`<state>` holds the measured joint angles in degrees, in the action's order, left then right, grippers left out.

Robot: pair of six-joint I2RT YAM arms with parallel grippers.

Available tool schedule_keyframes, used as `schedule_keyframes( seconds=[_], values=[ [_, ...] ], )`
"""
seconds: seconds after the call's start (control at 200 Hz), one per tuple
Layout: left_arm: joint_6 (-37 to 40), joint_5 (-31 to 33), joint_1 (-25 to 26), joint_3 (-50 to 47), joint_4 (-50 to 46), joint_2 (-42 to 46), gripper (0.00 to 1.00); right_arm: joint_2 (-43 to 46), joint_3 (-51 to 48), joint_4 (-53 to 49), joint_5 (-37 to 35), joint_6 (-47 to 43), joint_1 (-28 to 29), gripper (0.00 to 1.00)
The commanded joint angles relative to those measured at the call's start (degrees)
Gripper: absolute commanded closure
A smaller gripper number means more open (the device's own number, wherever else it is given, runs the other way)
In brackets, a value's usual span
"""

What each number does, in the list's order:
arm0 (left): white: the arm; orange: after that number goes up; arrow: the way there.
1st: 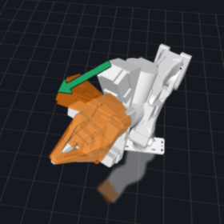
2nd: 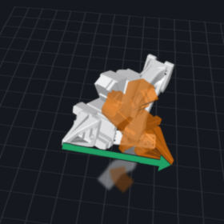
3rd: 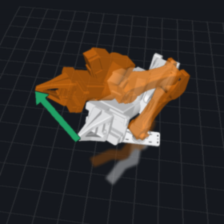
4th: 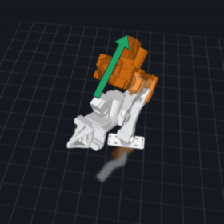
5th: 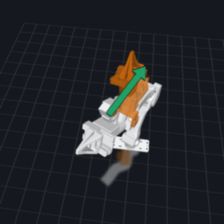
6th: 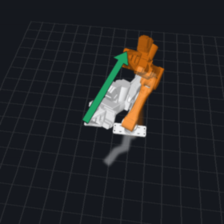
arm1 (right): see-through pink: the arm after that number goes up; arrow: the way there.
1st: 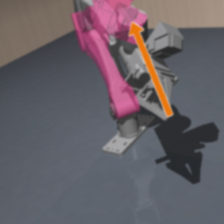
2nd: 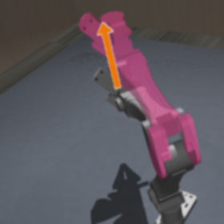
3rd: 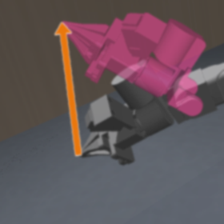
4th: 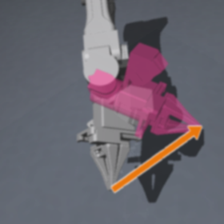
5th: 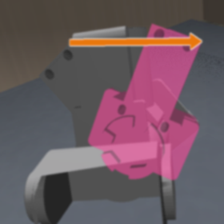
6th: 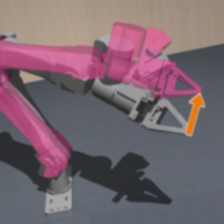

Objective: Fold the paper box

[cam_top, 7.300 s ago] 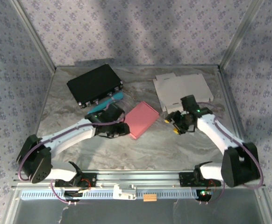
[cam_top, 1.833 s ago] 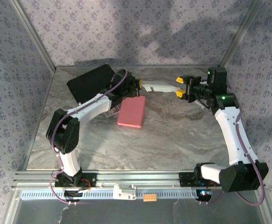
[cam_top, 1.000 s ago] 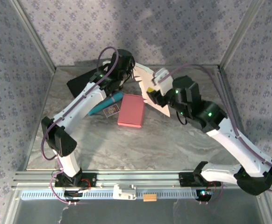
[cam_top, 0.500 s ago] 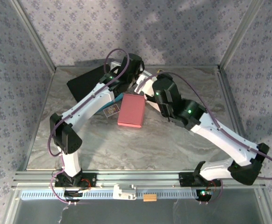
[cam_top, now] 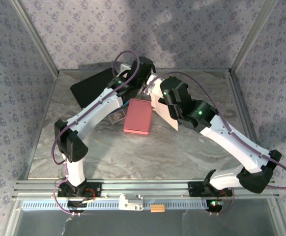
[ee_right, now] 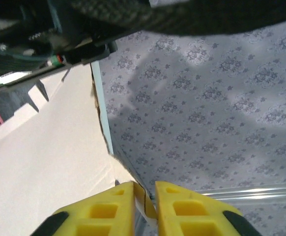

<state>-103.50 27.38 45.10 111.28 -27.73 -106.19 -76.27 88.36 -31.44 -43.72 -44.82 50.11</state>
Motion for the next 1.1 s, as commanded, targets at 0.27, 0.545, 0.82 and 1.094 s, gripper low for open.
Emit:
schedule_keyframes(
  seconds=[0.27,0.545,0.82,1.094],
  values=[
    [4.10,-1.05,0.59,3.46,0.07,0.01,1.00,-0.25,2.08,-4.02,3.07,-0.37,-1.44,1.00],
    [11.37,-9.97,-1.29,1.18,6.00,2.91,0.34,1.84,3.23,-5.80,8.32,3.13,-4.68,1.00],
    [21.61,-23.95,-8.80,-10.96,10.19,12.91,0.00,4.28,3.31,-7.47,13.49,6.43,-9.44,1.00],
    [67.66,-47.84,-19.44,-19.77,14.84,16.28,0.52,8.47,4.17,-9.61,26.11,13.55,-16.92,1.00]
  ],
)
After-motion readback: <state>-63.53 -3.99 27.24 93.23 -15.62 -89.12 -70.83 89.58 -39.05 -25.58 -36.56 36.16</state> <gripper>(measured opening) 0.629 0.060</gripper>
